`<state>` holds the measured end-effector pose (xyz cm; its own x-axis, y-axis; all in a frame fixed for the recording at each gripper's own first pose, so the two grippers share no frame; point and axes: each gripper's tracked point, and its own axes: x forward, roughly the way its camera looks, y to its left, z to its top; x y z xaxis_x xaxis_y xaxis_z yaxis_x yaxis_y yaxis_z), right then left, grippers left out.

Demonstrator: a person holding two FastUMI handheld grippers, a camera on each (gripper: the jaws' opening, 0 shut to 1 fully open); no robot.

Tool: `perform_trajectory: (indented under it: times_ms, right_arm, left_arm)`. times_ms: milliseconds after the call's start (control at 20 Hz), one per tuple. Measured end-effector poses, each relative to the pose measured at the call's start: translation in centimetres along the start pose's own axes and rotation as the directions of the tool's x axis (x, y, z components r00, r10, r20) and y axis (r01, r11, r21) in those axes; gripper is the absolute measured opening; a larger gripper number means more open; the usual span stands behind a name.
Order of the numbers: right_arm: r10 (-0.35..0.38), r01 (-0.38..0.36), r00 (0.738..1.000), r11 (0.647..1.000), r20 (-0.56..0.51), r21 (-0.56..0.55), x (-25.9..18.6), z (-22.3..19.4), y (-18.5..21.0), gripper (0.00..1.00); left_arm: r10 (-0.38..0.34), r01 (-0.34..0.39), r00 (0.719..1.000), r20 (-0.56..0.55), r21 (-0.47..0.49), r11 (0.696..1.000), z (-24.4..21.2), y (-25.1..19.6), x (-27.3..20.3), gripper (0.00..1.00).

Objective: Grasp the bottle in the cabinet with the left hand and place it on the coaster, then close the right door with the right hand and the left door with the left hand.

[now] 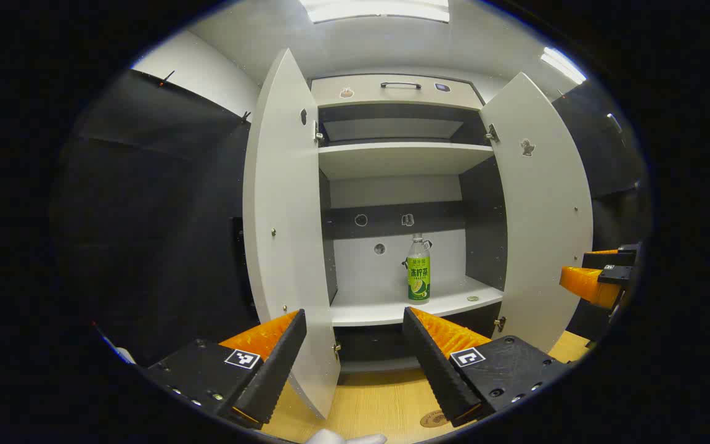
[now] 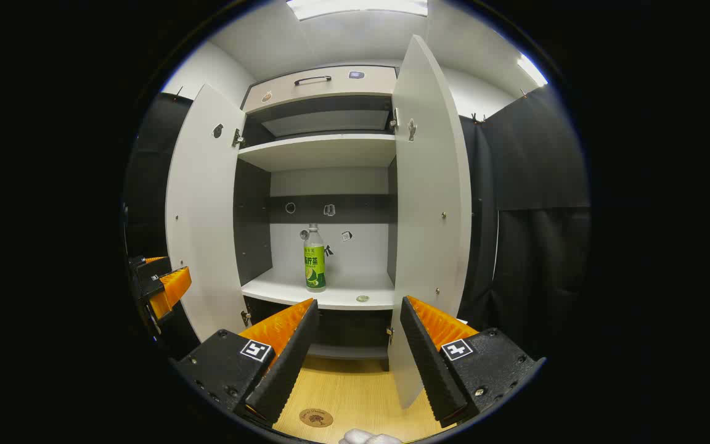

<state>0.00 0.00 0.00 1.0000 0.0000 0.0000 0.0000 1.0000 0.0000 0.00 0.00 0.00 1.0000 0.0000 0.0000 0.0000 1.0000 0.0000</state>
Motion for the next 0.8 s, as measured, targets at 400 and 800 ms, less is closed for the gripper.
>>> perform_trajectory:
  times_ms: [400,800]
  right_arm:
    - [0.007,-0.007,1.000,1.000,0.001,-0.003,0.7,-0.1,0.1,0.82]
    - [0.012,-0.012,1.000,1.000,-0.010,-0.002,2.0,-0.1,-0.2,0.82]
  left_arm:
    - [0.008,-0.008,1.000,-0.005,-0.004,1.000,-0.1,-0.1,1.2,0.96]
    - [-0.011,0.012,1.000,0.018,-0.012,1.000,-0.1,-1.4,4.4,0.96]
